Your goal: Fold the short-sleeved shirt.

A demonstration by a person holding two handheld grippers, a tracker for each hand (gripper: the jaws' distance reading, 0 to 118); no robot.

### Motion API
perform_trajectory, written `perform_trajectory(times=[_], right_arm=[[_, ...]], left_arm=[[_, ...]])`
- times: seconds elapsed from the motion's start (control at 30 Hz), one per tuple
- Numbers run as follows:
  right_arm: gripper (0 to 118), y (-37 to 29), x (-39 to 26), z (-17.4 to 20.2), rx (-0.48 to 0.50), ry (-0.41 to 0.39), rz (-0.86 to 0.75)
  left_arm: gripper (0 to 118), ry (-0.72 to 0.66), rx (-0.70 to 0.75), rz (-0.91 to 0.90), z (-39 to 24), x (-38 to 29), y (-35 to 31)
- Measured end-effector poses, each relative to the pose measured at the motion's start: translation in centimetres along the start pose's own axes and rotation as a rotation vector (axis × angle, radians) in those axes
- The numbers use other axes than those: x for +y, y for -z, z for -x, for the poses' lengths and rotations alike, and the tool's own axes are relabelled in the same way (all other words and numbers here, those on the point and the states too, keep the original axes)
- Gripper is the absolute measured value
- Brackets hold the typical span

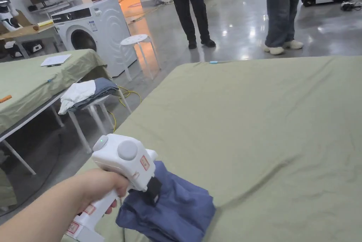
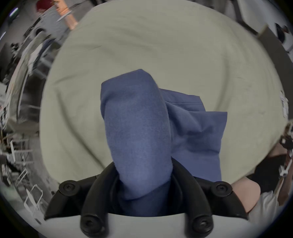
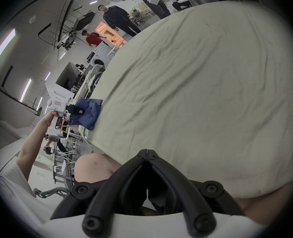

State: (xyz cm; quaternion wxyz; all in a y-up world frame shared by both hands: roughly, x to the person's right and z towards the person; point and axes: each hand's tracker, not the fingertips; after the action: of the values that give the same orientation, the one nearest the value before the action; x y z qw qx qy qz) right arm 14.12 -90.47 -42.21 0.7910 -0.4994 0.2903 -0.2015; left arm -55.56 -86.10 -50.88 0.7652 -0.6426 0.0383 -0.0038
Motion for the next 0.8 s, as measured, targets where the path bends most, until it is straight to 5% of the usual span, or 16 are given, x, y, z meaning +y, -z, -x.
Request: perform_trajectory(times=[0.2,0.23,0.3,0.33,0.53,0.6,0.63,0.67,0.7,0.8], right_arm=[[0,0.0,0.1,0.5,-0.032,0.0,-0.002],[0,0.0,0.2,0.6,-0.04,-0.004,-0.002],[0,-0.3,0.5,0.8,-0.053,-0.008,-0.009],[0,-0.4,0.5,0.9,-0.052,-0.009,-0.015],[0,-0.6,0.6,1.7,-0.042,-0.034,-0.028],[0,-0.6,0.4,1.9,-0.046,-0.057,-0.021],[0,-0.7,0.3,1.9,-0.054,-0.058,-0.02],[0,-0.8,0.3,1.9,-0.06,-0.056,-0.02],[0,-1.0,0.2,1.9,-0.06,-0.055,-0.024],[0,-2.1,0.0,2.1,-0.065,-0.067,-0.051]], left_arm=[[24,-0.036,-0.023,-0.027,2.0,-0.5,0.5],[35,-0.045,0.005,-0.047,2.2,-0.8,0.4],[102,-0.079,0.06,-0.15,2.5,-1.2,0.0],[118,-0.08,0.05,-0.171,2.8,-1.3,-0.3],[114,-0.142,0.167,-0.258,3.2,-2.1,-3.5],[106,-0.213,0.19,-0.334,2.4,-2.7,-5.1],[85,-0.241,0.135,-0.371,1.8,-3.2,-5.7],[39,-0.254,0.024,-0.439,1.3,-4.1,-6.7],[7,-0.248,-0.026,-0.479,0.6,-4.6,-7.3],[0,-0.194,0.089,-0.606,-4.0,-6.5,-8.5]])
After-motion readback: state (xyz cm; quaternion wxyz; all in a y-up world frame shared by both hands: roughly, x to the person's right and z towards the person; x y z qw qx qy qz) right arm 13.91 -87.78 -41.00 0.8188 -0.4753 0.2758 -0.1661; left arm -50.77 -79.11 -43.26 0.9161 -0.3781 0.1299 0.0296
